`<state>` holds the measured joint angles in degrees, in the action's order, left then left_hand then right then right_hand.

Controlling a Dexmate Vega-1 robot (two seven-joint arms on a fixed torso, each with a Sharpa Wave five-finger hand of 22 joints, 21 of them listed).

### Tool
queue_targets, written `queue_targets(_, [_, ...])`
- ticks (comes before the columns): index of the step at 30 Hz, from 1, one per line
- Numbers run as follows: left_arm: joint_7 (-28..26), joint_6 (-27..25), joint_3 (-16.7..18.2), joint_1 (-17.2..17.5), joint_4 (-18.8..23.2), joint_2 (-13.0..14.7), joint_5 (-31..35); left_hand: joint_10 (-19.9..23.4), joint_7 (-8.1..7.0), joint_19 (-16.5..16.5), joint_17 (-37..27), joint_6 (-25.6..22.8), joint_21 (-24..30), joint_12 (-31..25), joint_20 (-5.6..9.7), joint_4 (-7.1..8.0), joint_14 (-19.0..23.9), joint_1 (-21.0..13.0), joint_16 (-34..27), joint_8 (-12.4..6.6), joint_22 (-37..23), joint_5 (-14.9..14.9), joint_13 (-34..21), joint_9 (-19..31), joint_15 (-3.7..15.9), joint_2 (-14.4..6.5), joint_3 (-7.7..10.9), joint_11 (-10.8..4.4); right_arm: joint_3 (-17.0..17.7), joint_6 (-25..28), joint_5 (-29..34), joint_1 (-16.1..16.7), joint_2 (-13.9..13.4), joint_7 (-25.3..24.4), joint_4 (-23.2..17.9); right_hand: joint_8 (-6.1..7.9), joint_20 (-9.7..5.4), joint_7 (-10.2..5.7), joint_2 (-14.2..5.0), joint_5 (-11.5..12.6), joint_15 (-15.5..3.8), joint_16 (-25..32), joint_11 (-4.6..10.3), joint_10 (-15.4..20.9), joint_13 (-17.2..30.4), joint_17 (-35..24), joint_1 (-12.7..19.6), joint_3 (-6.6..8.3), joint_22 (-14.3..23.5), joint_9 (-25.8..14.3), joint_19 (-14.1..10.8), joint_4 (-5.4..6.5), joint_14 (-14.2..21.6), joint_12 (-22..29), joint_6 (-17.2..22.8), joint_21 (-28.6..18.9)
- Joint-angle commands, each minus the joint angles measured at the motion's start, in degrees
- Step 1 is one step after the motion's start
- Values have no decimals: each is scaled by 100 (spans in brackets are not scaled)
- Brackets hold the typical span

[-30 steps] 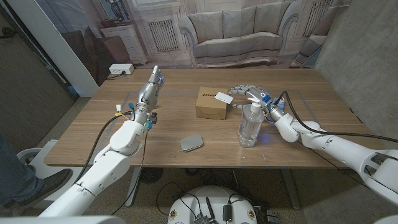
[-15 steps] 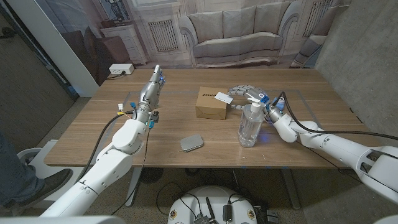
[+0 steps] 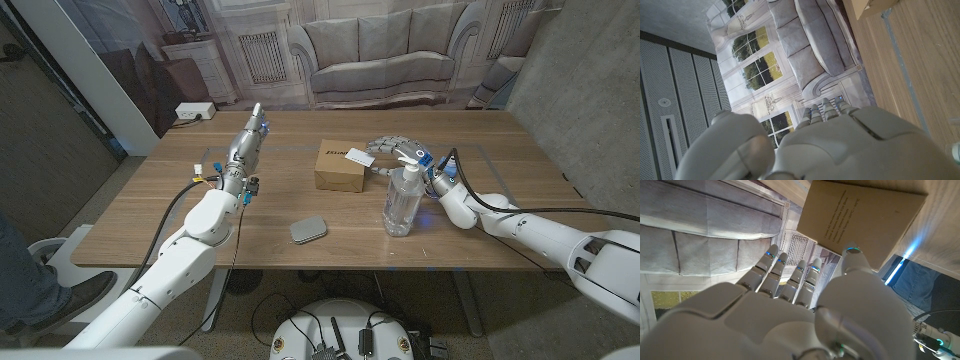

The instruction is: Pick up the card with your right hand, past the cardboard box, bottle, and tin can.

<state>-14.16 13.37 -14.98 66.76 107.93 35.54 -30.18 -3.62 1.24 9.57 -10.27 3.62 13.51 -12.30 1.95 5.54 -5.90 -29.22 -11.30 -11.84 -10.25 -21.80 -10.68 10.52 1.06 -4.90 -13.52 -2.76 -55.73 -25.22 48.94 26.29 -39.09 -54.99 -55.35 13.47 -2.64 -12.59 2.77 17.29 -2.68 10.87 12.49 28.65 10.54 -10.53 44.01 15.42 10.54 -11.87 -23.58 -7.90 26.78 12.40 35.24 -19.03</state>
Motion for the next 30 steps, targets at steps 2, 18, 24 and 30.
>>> queue_targets(2, [-7,-54,-31,-46,19,1,28,22,5,60,-20,-30,-28,15,311,6,-7,-14,30,16,-30,-35,-16,19,-4,-28,-60,1,-235,159,80,-155,112,-234,264,60,-593,-18,-29,14,-869,40,-21,110,32,-25,68,2,20,-26,-58,16,53,44,142,26])
queue_targets(18, [-21,-95,-20,-54,30,19,24,27,4,58,-20,-33,-40,21,306,8,-6,-18,33,21,-31,-36,-17,20,-10,-36,-73,-2,-512,268,77,-345,278,-428,600,140,-613,-19,-170,-13,-865,49,-18,294,36,-27,196,-7,31,-35,-103,43,158,91,506,72])
queue_targets(24, [4,-62,-44,-74,-49,-16,3,26,1,61,-20,-30,-45,22,306,8,-9,-19,36,23,-31,-36,-17,20,-7,-38,-77,-5,-510,315,41,-296,187,-405,433,210,-621,-22,-200,-38,-869,47,-16,343,33,-25,246,-32,35,-60,-159,50,209,91,742,83])
queue_targets(30, [51,-48,-84,-124,-132,-43,-23,28,2,64,-20,-33,-50,24,305,9,-8,-20,36,24,-31,-36,-17,20,-8,-40,-82,-4,-528,309,38,-299,204,-452,470,280,-628,-18,-252,-54,-879,44,-16,373,32,-29,296,-34,39,-95,-176,55,239,87,925,99])
